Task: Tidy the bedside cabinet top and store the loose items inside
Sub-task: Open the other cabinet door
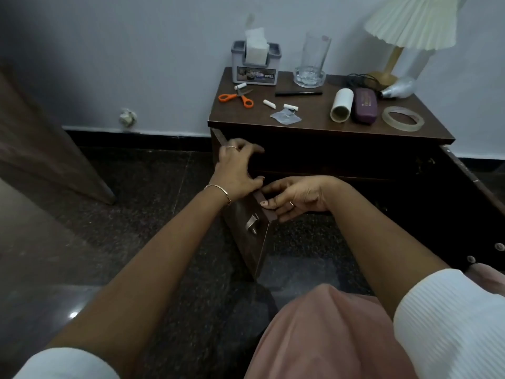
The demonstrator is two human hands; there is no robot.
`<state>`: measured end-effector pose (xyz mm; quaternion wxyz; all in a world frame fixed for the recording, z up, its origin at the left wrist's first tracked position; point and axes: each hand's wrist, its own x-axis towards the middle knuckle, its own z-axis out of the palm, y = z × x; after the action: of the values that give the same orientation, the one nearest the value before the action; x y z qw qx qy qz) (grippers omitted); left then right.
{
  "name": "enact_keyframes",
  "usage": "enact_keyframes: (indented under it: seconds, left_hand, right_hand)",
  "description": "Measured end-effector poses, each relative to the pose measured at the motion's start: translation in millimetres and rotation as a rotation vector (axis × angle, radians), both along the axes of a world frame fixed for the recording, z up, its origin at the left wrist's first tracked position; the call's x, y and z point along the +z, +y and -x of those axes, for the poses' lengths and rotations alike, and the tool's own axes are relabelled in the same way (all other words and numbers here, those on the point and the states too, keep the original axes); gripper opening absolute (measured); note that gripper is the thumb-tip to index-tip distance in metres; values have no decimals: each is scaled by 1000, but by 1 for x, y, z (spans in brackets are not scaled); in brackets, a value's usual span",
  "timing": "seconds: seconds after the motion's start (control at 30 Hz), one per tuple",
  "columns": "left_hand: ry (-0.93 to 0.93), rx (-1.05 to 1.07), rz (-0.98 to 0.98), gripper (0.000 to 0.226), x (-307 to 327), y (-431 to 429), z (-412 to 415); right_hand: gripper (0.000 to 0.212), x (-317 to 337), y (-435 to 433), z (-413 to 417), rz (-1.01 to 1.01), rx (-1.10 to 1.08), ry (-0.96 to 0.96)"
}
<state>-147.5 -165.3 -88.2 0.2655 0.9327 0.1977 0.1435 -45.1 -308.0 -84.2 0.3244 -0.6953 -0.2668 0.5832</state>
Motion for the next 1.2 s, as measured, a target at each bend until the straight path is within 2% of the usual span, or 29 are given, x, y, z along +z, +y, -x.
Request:
enact_keyframes:
  seconds: [0.07, 0.13, 0.2, 0.27, 0.33, 0.53, 0.67, 0.83, 0.93, 1.07, 1.2]
  left_hand:
    - [-29, 132, 100, 92, -1, 5, 9]
    - [68, 229, 287, 105, -7, 13, 14]
    - [135, 255, 437, 81, -11, 23, 21]
    - [156, 248, 480, 52, -9, 30, 32]
    - [180, 229, 500, 39, -5, 39, 43]
    - [249, 179, 570, 36, 7, 72, 72]
    - [272, 175, 499, 32, 9, 80, 82]
    - [306, 162, 397, 40, 9, 81, 90]
    - [348, 163, 304, 37, 13, 78, 89]
    - [390, 198, 193, 40, 21, 74, 78]
    - [250, 261, 118, 54, 34, 73, 52]
  right_hand:
    - [41, 2, 8, 8, 2, 30, -4]
    - [46, 0, 17, 18, 12, 36, 8]
    - [53, -4, 28, 29, 8, 43, 42]
    - [55, -8, 40, 43, -16, 48, 73]
    - [59, -13, 54, 59, -57, 13, 91]
    - [116, -19, 99, 103, -102, -106, 110]
    - [126, -19, 112, 120, -114, -177, 51]
    - [123, -16, 116, 129, -136, -189, -95]
    - [117, -6, 113, 127, -128, -142, -186]
    - [102, 21, 99, 107, -92, -80, -311]
    - [72, 50, 90, 72, -54, -78, -462]
